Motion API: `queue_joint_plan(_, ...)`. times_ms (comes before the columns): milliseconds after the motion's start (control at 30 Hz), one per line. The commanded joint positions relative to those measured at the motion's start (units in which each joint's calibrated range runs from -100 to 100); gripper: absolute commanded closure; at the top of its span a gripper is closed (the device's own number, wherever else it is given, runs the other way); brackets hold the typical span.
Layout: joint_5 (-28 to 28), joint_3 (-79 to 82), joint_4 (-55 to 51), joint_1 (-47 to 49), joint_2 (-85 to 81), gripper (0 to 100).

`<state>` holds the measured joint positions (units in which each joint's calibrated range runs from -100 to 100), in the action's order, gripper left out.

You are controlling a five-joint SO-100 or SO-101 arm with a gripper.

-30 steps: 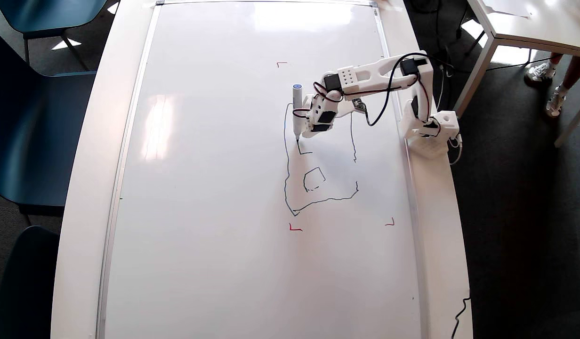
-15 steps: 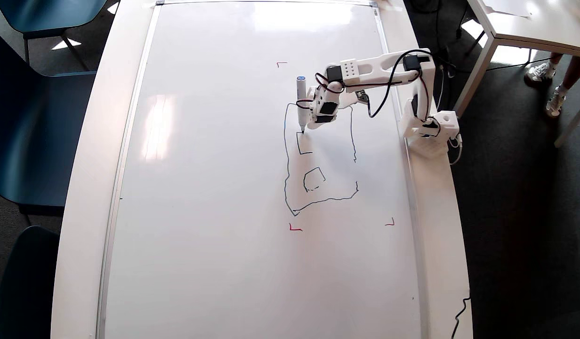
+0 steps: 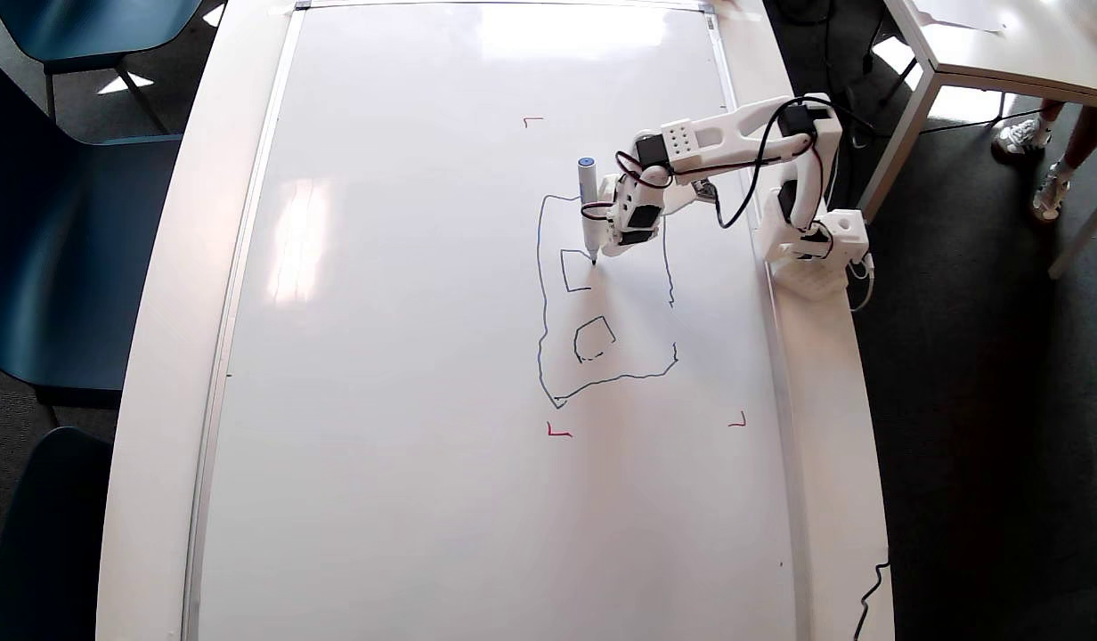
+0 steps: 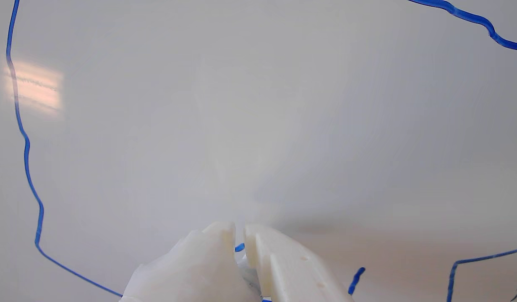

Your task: Draw on a whiteboard a robot head using a pen attached to the gripper

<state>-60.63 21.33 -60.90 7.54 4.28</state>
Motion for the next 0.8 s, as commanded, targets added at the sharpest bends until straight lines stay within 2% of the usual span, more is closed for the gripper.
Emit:
queue_joint_plan(0, 1.8, -0.7, -0.1, 2.7, -1.9, 99)
queue_joint_plan(533, 2.5, -1.9, 0.7, 4.4, -2.5, 99)
queue_joint_plan(633, 2.5, -6.7, -1.8, 4.2, -3.2, 99)
queue_joint_plan(767, 2.5, -11.8, -10.3, 5.1, -6.2, 99)
